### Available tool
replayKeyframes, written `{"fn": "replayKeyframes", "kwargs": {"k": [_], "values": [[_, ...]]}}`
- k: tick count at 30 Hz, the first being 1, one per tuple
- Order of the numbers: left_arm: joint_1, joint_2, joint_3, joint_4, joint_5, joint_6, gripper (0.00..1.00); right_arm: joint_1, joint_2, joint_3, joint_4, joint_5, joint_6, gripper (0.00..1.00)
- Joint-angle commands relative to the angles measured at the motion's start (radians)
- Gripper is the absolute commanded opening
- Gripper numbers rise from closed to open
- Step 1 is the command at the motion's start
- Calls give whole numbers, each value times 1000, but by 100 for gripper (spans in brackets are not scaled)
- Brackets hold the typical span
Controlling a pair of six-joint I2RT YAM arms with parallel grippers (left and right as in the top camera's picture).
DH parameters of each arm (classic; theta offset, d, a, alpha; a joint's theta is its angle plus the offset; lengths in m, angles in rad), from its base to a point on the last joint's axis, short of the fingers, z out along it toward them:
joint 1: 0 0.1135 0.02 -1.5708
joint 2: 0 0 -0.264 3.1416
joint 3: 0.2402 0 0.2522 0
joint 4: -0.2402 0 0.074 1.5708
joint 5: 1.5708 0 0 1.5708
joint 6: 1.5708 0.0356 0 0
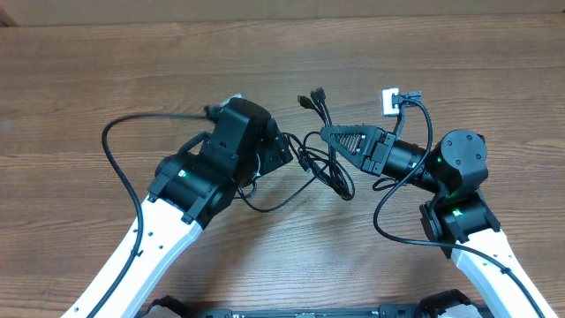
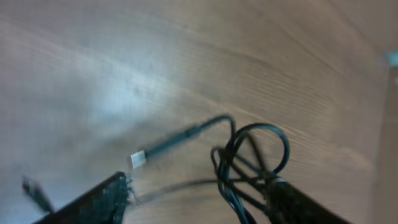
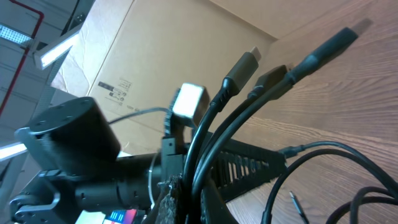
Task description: Untangle cables
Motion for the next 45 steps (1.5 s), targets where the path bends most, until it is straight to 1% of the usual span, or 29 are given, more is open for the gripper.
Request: {"fn": "replayKeyframes", "kwargs": {"k": [1, 3, 5, 7, 11, 13, 14, 15, 16, 20, 26, 29, 34, 36, 38, 41, 45], "values": [[34, -16, 8, -56, 147, -386, 90, 1, -3, 14, 20, -8, 13, 4], [40, -16, 8, -66, 208, -497, 100, 1, -3, 14, 26, -8, 12, 4], [40, -16, 8, -65, 265, -578, 100, 1, -3, 14, 33, -8, 12, 4], [40, -16, 8, -66, 290, -629, 100, 1, -3, 14, 34, -8, 12, 4], [39, -16, 8, -65, 322, -745, 99, 1, -3, 14, 35, -5, 13, 4], [39, -16, 8, -65, 328, -818, 99, 1, -3, 14, 50, -5, 35, 4], [39, -16, 8, -65, 328, -861, 98, 1, -3, 14, 82, -9, 77, 4], [39, -16, 8, -65, 329, -879, 96, 1, -3, 14, 93, -10, 88, 4], [39, -16, 8, -64, 333, -919, 92, 1, -3, 14, 142, -23, 118, 4], [39, -16, 8, -37, 343, -1027, 91, 1, -3, 14, 320, -63, 228, 4], [41, -16, 8, 80, 342, -1066, 93, 1, -2, 14, 338, -93, 243, 4], [68, -16, 8, 146, 344, -1067, 93, 1, -2, 14, 338, -95, 240, 4], [82, -16, 8, 148, 378, -1063, 93, 1, -2, 14, 338, -90, 239, 4], [78, -16, 8, 148, 410, -1039, 93, 1, -2, 14, 335, -84, 235, 4], [80, -16, 8, 149, 449, -1031, 90, 1, -2, 14, 334, -84, 232, 4], [93, -16, 8, 156, 451, -1030, 93, 1, -2, 14, 331, -84, 232, 4], [97, -16, 8, 172, 459, -987, 95, 1, -2, 14, 331, -84, 232, 4]]}}
